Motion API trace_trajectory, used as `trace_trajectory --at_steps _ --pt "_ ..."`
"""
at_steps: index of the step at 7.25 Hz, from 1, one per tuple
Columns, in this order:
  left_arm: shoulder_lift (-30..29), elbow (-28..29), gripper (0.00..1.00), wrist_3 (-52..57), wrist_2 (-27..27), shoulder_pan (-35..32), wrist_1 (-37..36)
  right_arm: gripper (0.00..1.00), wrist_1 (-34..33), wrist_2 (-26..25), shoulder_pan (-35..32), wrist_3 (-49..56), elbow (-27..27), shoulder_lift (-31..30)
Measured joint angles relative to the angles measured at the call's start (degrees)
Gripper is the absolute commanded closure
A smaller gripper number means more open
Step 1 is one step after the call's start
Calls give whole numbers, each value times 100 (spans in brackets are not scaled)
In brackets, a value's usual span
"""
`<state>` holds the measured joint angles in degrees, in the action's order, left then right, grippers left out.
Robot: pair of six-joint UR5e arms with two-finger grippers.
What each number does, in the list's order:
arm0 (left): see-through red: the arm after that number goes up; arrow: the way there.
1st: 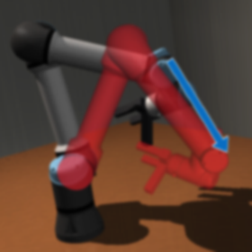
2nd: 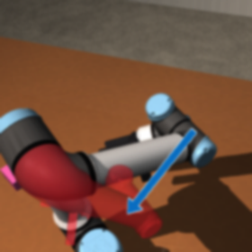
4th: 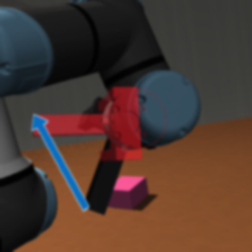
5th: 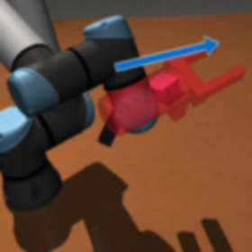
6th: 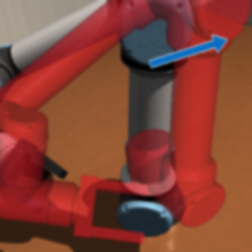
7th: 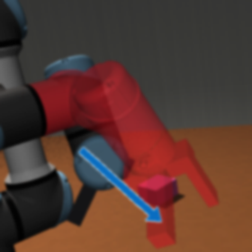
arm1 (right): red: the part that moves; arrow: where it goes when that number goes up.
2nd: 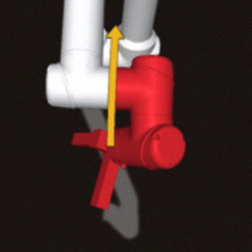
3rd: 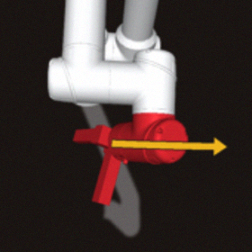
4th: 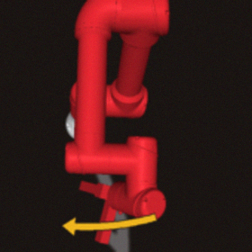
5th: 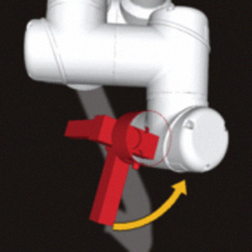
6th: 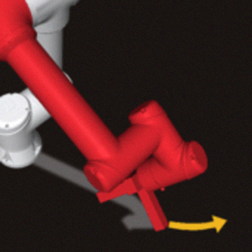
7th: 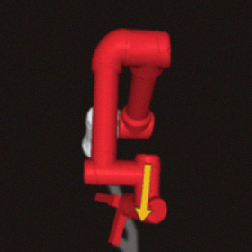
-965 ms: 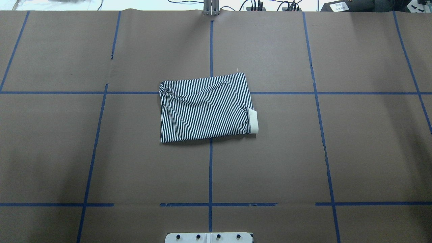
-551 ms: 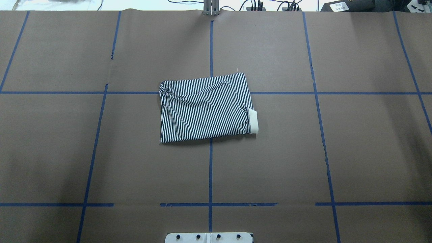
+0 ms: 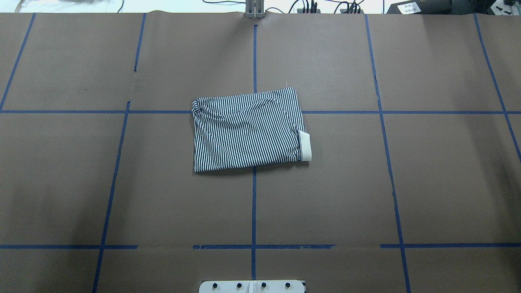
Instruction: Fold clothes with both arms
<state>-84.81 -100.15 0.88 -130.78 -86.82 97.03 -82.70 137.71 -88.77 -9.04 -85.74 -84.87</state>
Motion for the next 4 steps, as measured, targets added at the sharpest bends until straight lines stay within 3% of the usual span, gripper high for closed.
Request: trace_trajectory --at_steps 4 --pt "-8 -4 0 0 0 -1 -16 0 -29 141 -28 -55 -565 -895"
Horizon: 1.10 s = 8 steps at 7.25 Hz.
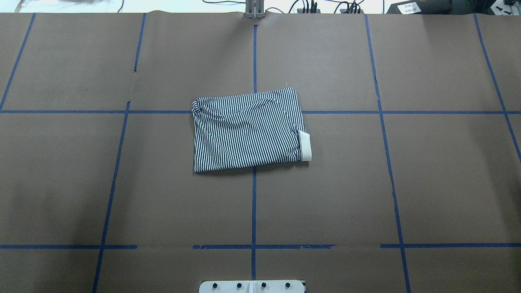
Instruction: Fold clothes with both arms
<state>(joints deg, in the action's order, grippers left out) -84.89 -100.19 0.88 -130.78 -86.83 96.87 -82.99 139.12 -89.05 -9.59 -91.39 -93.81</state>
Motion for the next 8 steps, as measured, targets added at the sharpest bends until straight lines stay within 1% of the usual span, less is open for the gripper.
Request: trace_trajectory --at_steps 8 --pt "-27 9 0 -28 -6 8 -2 0 -5 -1 -156 -11 -197 -266"
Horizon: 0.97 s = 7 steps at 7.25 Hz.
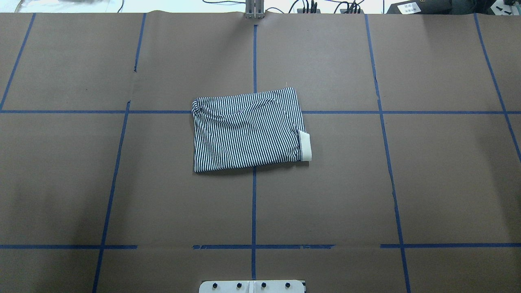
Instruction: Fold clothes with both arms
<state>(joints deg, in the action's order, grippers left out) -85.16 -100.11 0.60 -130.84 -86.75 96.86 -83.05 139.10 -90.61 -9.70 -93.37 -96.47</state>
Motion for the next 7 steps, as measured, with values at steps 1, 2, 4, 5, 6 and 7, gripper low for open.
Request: trace_trajectory --at_steps 1,2,4,5,6,7 --pt "0 3 0 -23 -6 0 -4 0 1 -12 -10 1 -3 -27" --pt "6 9 0 -44 -52 0 -16 0 4 -39 -19 9 -5 -46" --pt "44 31 0 -65 -188 -4 -40 0 15 -288 -23 75 -21 -55" --pt "66 67 0 -57 -211 -12 -45 0 19 -449 -23 155 -39 -59" --pt "87 140 0 -22 -212 -41 -39 0 16 -530 -27 300 -51 -72" --pt "92 269 0 11 -209 -94 -13 0 12 -559 -31 442 -60 -95"
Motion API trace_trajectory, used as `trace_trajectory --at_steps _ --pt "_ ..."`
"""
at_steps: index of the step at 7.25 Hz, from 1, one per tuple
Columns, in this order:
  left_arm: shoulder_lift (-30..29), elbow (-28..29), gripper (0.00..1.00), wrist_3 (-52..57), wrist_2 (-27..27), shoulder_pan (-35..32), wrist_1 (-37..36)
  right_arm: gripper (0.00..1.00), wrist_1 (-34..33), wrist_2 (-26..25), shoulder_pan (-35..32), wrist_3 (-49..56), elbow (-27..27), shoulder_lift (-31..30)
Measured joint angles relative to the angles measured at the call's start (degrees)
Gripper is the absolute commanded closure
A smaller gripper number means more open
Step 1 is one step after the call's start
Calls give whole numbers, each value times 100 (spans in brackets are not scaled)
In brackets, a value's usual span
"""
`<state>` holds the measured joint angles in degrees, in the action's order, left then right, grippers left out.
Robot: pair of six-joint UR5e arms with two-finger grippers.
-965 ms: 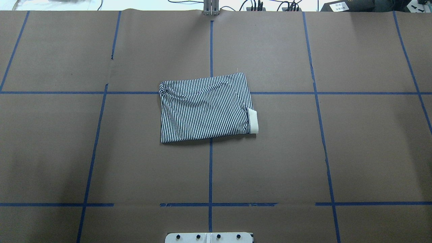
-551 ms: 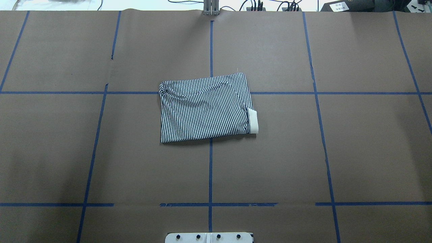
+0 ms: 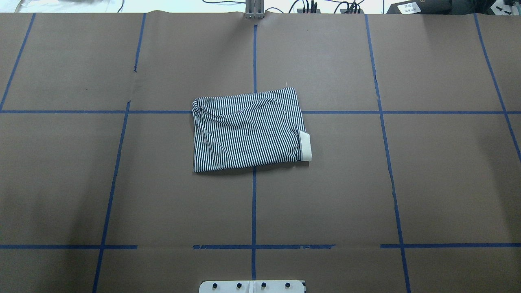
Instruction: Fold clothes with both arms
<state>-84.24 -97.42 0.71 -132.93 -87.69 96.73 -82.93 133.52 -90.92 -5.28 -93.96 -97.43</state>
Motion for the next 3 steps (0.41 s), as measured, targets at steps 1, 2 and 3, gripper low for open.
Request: trace_trajectory --at_steps 1,2,3 --pt "2 114 0 16 5 -33 28 0 -3 -3 -5 72 -11 -22" --pt "3 165 0 22 9 -47 40 0 -4 8 -21 100 -19 -37" --pt "4 183 0 25 13 -51 45 0 -4 26 -42 110 -22 -44"
